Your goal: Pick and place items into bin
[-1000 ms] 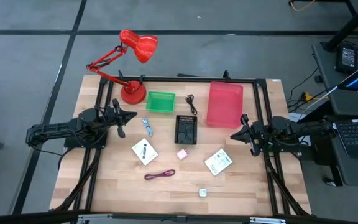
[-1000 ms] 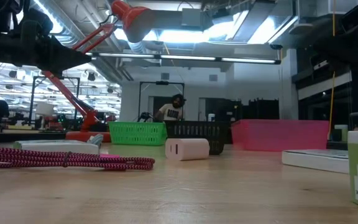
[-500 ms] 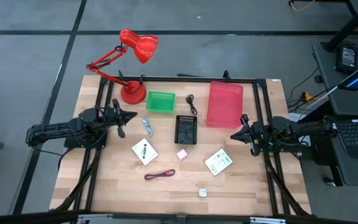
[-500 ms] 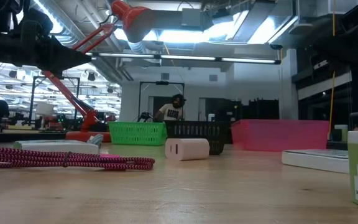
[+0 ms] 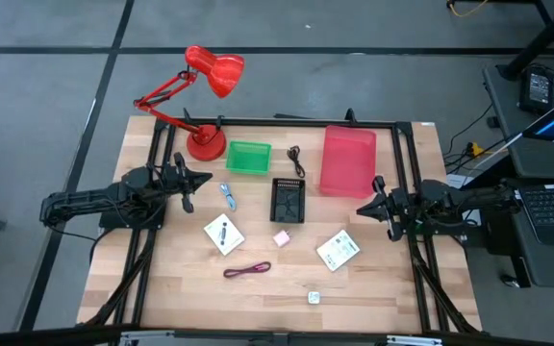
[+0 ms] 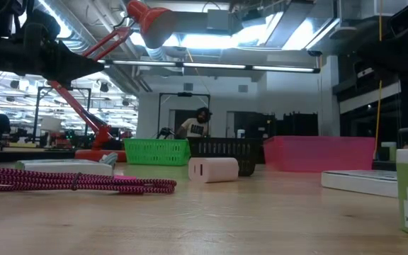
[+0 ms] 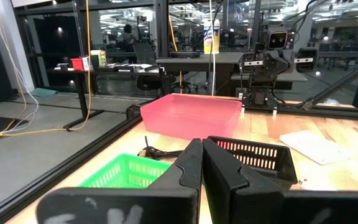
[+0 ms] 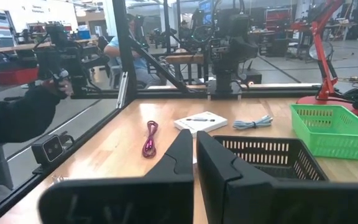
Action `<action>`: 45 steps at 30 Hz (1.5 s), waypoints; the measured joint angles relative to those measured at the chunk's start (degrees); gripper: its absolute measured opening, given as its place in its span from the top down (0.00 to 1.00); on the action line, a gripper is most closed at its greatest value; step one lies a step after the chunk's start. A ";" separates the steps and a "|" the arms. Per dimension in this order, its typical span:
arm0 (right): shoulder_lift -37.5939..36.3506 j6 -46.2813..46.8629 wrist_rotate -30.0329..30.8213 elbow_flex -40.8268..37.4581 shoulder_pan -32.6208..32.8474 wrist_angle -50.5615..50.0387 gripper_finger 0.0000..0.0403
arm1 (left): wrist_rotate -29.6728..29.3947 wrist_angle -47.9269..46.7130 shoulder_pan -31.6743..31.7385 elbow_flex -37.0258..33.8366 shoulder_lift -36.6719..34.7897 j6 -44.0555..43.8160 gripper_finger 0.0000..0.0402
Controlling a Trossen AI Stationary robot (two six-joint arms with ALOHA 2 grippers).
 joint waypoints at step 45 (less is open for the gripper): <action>8.28 -1.16 4.85 0.00 -0.05 10.83 0.99 | 3.44 1.35 0.02 0.00 -0.01 -1.71 0.99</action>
